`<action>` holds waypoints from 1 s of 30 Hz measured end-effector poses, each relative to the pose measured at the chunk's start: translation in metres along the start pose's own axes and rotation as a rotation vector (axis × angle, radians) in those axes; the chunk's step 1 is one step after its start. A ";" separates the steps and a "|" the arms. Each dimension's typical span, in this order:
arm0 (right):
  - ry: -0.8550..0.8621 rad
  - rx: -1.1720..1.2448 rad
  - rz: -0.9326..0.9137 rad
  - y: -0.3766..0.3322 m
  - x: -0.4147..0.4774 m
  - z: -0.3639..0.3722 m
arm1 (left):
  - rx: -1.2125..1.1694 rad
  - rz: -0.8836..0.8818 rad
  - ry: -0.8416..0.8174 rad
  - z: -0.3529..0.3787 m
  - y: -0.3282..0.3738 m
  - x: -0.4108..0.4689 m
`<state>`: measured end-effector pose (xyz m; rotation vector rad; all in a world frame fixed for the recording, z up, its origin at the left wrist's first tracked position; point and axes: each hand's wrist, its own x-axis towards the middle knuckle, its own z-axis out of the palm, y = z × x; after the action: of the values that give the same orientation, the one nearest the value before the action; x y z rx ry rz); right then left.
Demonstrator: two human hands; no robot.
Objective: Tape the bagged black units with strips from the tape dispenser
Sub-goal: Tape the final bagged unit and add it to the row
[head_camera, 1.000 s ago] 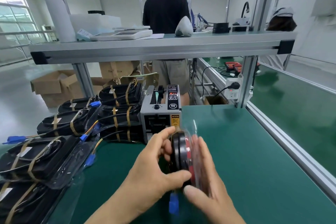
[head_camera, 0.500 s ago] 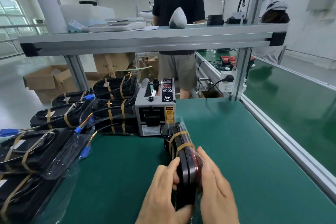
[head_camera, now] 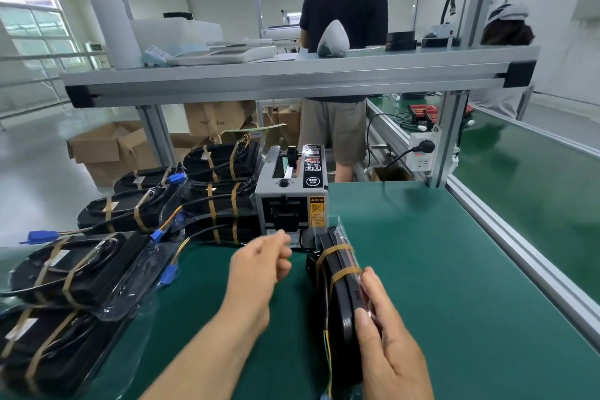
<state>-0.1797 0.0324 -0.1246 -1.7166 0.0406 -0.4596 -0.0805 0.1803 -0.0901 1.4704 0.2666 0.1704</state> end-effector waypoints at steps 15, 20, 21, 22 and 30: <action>-0.057 0.042 0.016 -0.002 0.005 -0.004 | -0.318 -0.489 0.118 0.041 0.021 0.084; -0.071 0.050 0.017 -0.001 0.006 -0.004 | -0.397 -0.448 0.238 0.049 0.023 0.086; -0.073 0.051 0.021 0.000 0.006 -0.004 | -0.409 -0.424 0.282 0.050 0.023 0.084; -0.074 0.053 0.024 0.000 0.006 -0.004 | -0.410 -0.393 0.310 0.050 0.023 0.081; -0.088 0.092 0.076 0.000 0.005 -0.011 | -0.119 -0.060 -0.439 0.006 0.037 -0.011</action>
<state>-0.1785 0.0208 -0.1222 -1.6368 0.0209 -0.3246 -0.0873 0.1749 -0.0522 1.3408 -0.0555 -0.1831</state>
